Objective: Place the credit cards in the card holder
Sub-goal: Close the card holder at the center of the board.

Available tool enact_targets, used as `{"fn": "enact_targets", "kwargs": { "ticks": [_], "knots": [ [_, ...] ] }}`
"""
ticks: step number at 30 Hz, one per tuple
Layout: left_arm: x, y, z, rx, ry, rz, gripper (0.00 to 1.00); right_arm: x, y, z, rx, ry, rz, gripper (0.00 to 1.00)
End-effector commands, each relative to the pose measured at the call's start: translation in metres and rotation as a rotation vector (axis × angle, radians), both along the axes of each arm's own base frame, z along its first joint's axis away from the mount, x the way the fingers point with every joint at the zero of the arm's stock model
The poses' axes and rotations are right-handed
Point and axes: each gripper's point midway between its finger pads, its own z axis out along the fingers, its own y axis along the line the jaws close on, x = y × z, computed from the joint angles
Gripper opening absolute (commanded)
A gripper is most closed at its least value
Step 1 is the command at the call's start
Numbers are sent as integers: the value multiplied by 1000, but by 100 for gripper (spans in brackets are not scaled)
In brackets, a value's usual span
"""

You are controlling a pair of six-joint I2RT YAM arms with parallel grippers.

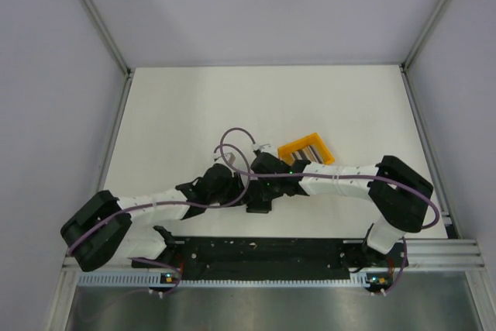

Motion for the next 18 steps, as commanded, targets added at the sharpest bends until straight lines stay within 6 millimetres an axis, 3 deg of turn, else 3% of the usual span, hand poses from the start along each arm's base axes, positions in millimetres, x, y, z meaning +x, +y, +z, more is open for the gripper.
{"fn": "enact_targets", "kwargs": {
  "ticks": [1,9,18],
  "knots": [
    [7,19,-4,156,-22,10,37,-9,-29,-12,-101,30,-86,18],
    [18,16,7,174,-72,-3,38,-2,-14,17,54,-19,-132,21],
    [35,1,30,145,-140,-21,41,3,-4,30,101,-36,-137,21]
  ]
}}
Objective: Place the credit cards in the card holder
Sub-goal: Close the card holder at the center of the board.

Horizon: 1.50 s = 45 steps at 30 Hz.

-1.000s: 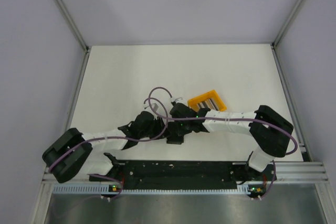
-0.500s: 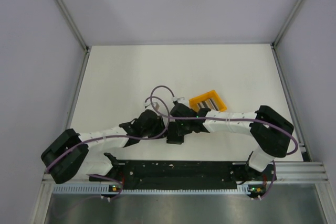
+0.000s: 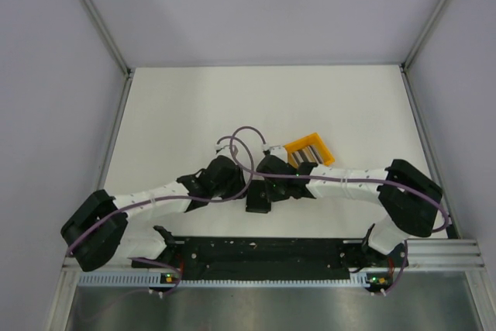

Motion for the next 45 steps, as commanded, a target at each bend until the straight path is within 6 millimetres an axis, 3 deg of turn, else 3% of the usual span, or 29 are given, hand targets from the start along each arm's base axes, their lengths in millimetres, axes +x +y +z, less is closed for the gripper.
{"fn": "enact_targets", "kwargs": {
  "ticks": [1,8,25,34,45],
  "knots": [
    [17,-15,20,-27,-72,-24,41,10,15,28,93,-60,-28,20],
    [8,-17,-6,-6,1,-49,39,15,29,37,164,-74,-46,19],
    [2,-18,-21,-34,29,-38,35,16,34,9,106,-22,-57,15],
    [-3,-24,-19,-66,43,-65,34,16,27,1,37,-12,-71,15],
    [-6,-26,-19,-93,54,-65,33,0,6,-38,-98,60,-64,13]
  ]
}}
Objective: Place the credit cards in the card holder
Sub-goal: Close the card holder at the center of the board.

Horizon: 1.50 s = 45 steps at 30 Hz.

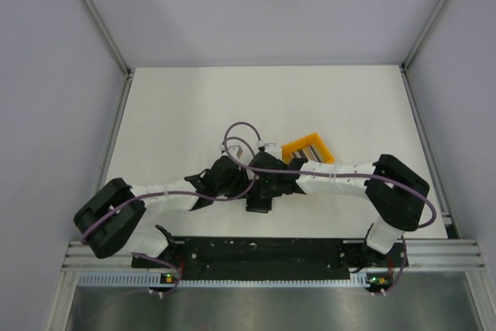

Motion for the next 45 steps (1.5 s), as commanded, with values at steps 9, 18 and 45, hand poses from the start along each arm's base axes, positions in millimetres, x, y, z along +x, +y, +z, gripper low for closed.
{"fn": "enact_targets", "kwargs": {
  "ticks": [9,18,45],
  "knots": [
    [-15,-1,-8,-21,46,-28,33,-19,-28,-55,-220,101,25,13],
    [-16,1,-10,-21,50,-13,33,-26,-40,-62,-282,128,47,13],
    [-15,3,-11,-13,48,-4,33,-28,-45,-82,-336,166,-3,16]
  ]
}}
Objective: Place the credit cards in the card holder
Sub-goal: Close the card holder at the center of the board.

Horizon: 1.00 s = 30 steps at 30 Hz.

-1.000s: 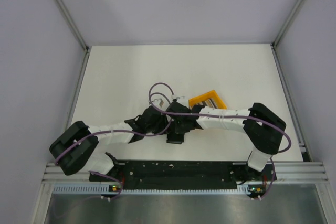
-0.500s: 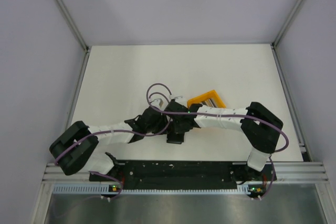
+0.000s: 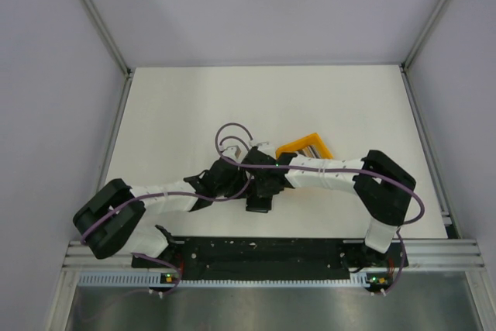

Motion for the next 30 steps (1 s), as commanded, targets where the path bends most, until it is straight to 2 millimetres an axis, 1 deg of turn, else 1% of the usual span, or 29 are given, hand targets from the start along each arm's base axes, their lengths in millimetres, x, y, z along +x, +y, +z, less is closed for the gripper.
{"fn": "enact_targets", "kwargs": {
  "ticks": [1,2,4,7,10,13,17,20,23,26,27,30],
  "knots": [
    [-15,3,-11,14,42,-30,33,-26,-47,-74,-210,95,-98,16],
    [-15,4,-11,13,41,-28,33,-25,-51,-74,-202,83,-133,17],
    [-15,6,-11,15,37,-20,33,-27,-39,-75,-115,85,-148,17],
    [-15,6,-10,9,32,-15,33,-26,-22,-70,1,80,-174,16],
    [-15,6,-10,6,33,-11,33,-22,-19,-71,-8,74,-171,16],
    [-15,7,-9,2,28,-7,33,-24,-22,-79,-66,98,-158,15],
    [-15,7,-8,-2,28,-5,33,-33,-32,-91,-111,129,-169,13],
    [-15,7,-8,-2,31,-2,33,-36,-42,-92,-143,123,-172,13],
    [-16,8,-8,-1,32,3,33,-32,-50,-86,-196,97,-156,13],
    [-16,8,-8,-4,32,0,33,-23,-55,-71,-239,49,-138,13],
    [-16,8,-7,-6,30,5,32,-21,-55,-67,-244,36,-131,13],
    [-15,8,-6,-13,33,13,32,-14,-47,-52,-219,0,-93,15]
  ]
}}
